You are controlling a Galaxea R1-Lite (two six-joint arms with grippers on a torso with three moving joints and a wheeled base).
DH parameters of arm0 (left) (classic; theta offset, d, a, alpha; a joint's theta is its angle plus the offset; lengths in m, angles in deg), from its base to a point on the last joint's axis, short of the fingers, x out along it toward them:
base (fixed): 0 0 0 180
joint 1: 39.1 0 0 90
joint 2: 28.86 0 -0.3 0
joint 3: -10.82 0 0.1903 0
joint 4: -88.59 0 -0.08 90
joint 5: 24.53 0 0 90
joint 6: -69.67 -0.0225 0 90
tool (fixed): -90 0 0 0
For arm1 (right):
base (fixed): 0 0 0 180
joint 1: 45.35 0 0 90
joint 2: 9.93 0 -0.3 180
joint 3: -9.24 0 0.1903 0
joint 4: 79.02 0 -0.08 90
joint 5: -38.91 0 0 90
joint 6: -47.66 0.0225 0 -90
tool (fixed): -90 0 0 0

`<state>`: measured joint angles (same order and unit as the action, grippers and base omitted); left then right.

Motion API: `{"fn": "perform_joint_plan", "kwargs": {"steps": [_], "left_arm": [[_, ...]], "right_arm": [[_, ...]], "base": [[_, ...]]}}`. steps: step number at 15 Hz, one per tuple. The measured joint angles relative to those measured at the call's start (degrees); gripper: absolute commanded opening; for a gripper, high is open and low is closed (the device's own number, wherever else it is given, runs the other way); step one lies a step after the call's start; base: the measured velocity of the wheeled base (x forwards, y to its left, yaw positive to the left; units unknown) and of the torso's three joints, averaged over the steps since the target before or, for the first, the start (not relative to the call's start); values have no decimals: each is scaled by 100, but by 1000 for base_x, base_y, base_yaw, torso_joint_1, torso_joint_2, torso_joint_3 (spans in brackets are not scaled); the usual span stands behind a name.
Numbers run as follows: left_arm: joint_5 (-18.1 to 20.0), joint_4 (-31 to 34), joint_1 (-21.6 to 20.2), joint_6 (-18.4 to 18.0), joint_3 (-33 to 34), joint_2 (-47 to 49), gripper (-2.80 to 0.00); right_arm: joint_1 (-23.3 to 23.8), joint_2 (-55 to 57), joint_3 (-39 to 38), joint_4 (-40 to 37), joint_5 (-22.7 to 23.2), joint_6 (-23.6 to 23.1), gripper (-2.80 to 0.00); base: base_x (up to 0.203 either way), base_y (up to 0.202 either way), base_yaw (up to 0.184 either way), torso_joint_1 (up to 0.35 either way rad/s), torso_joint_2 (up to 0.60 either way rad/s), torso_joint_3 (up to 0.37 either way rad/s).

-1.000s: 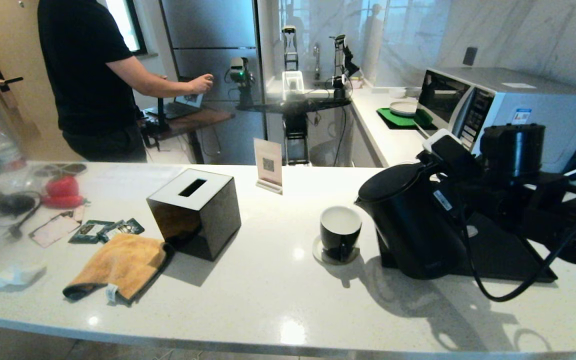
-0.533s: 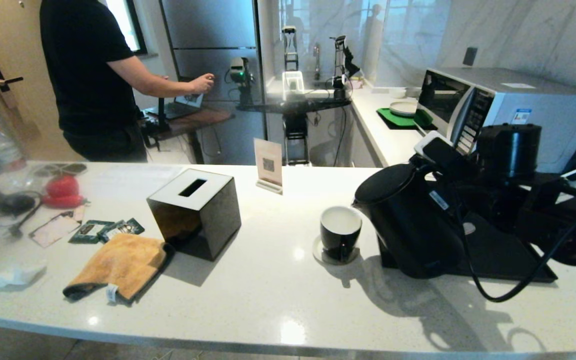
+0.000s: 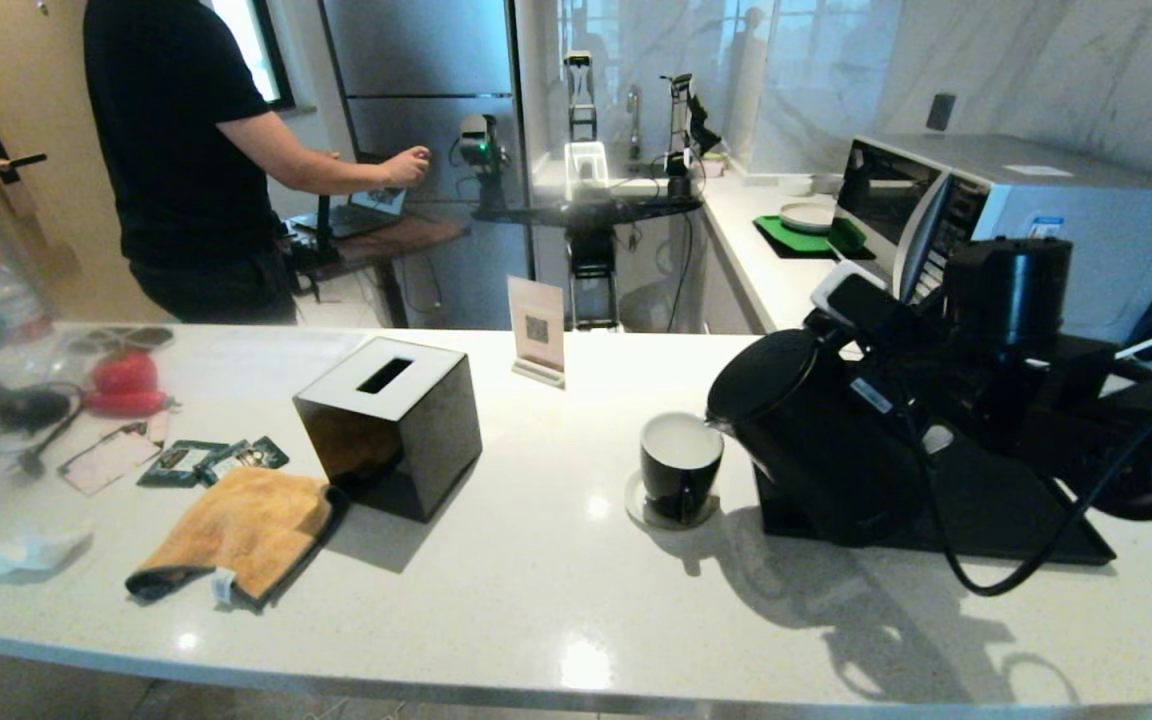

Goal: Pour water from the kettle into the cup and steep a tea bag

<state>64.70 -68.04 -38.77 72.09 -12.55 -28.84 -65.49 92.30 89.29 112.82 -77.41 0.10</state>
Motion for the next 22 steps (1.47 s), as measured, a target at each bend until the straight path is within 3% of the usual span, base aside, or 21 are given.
{"fn": "perform_joint_plan", "kwargs": {"steps": [9,22], "left_arm": [[0,0,2,0,0,0,-280],[1,0,2,-1,0,0,-280]], "right_arm": [[-22,2,173,14,22,-404,-280],[-23,5,213,25,37,-538,-280]], "base": [[0,0,0,0,0,0],[0,0,0,0,0,0]]}}
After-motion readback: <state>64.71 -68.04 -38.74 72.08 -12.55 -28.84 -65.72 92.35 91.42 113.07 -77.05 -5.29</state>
